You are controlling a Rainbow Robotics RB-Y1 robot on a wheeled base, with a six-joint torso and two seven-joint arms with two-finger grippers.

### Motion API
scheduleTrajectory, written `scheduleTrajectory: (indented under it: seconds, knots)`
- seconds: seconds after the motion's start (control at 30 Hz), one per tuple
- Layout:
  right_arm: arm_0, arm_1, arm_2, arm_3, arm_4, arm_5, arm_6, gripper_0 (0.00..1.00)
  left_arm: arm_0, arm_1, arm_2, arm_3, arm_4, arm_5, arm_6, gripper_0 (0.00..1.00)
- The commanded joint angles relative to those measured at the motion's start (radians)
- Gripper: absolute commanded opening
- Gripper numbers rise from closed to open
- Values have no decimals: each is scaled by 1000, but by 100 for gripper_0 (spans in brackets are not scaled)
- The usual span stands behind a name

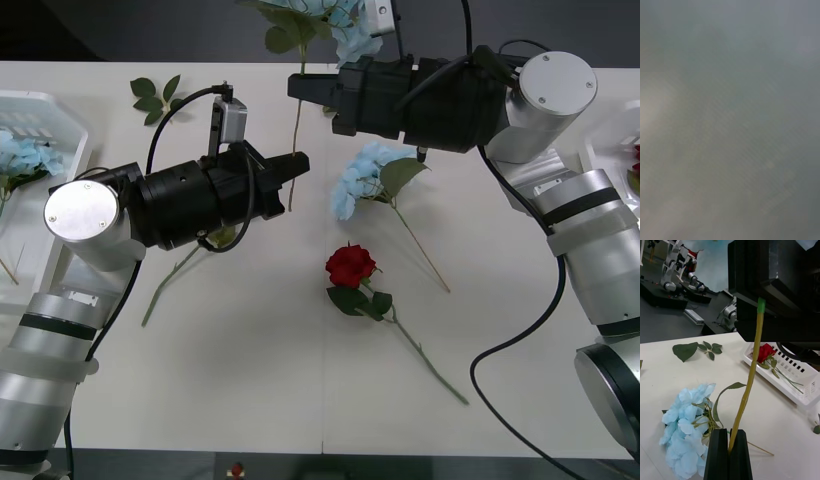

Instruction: Put the red flowers into the right box and the blue flowers into the left box

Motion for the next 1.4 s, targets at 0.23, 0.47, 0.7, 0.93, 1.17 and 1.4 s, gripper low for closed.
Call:
scheduleTrajectory:
  seconds: [0.23, 0.47, 0.7, 0.93, 1.17, 1.4]
  knots:
    - [-33, -62, 1, -23, -22, 20, -18, 72, -13, 42, -5, -19, 64, -2, 22, 0]
    - [-33, -100, 1, -23, -39, 39, -9, 91, -3, 79, 44, -19, 92, 2, 37, 0]
    - [-37, -205, 16, -24, -54, 97, -11, 93, 14, 338, 90, -18, 184, 66, 185, 0]
    - [-86, -442, 234, -38, -73, 88, -27, 93, 76, 498, 248, -19, 181, 209, 427, 0]
    - [-194, -596, 484, -43, 50, 45, -189, 93, 113, 510, 524, -19, -30, 423, 590, 0]
    - [-266, -599, 552, -43, 332, 166, -432, 93, 133, 516, 748, -19, -367, 448, 576, 0]
